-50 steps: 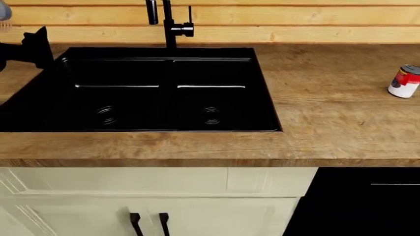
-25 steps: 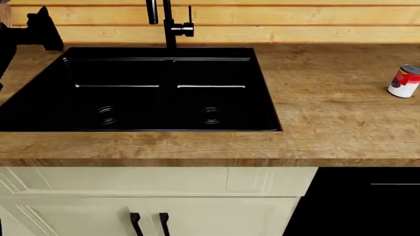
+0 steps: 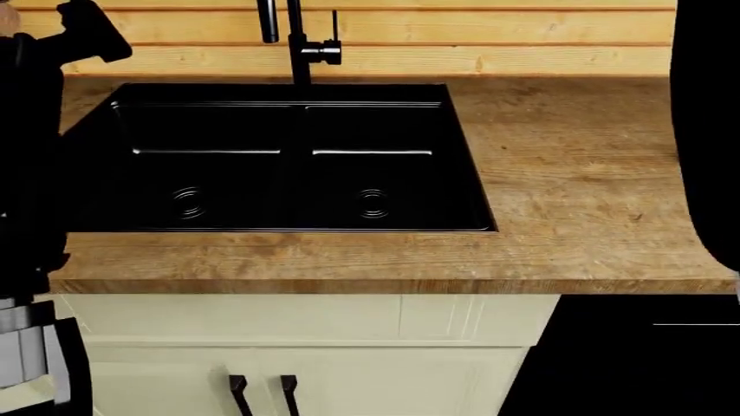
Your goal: Pick the cans from the counter and place them in their designated side in the cabinet.
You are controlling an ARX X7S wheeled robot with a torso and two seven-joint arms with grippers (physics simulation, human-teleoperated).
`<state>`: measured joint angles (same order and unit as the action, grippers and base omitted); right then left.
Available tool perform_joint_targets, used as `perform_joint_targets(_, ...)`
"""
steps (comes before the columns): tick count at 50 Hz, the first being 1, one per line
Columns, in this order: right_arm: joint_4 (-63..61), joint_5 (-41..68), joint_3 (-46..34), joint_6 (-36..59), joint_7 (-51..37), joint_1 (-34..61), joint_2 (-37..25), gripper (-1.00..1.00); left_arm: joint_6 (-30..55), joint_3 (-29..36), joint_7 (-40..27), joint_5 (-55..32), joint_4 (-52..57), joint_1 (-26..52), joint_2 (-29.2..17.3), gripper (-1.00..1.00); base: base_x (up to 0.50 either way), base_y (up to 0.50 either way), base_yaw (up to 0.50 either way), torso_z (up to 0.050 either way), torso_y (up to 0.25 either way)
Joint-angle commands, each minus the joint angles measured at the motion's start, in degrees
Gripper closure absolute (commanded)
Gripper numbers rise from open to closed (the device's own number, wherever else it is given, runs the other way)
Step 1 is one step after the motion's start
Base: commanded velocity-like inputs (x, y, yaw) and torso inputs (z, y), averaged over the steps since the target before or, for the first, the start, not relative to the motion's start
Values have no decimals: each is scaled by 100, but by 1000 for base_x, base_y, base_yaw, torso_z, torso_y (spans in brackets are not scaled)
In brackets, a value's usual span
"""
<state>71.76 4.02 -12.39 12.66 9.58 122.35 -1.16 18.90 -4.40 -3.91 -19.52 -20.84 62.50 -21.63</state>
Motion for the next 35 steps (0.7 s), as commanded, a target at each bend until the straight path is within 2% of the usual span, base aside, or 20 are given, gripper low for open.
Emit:
perform_joint_targets(1,-1832,167,-59,301,-91,-1157,-279,-100,-390,-106,23,-69,-266,-70,178,-100,0,0,0,0,0)
perform_joint_targets(8,-3291,308,55,898,-279,-1934,-509,-100,-312,-93,115,-147,-274,-65,165,-100,0,0,0,0,0)
perform_joint_targets(15,-4512,448,217,1098,-512,-2708,-655,-100,-240,-64,238,-221,-271,-56,139,-100,0,0,0,0,0)
perform_joint_targets(35,-6922,603,144,1747,-665,-4572,-1096,-100,-691,-100,449,-281,-382,-75,184,-100,0,0,0,0,0)
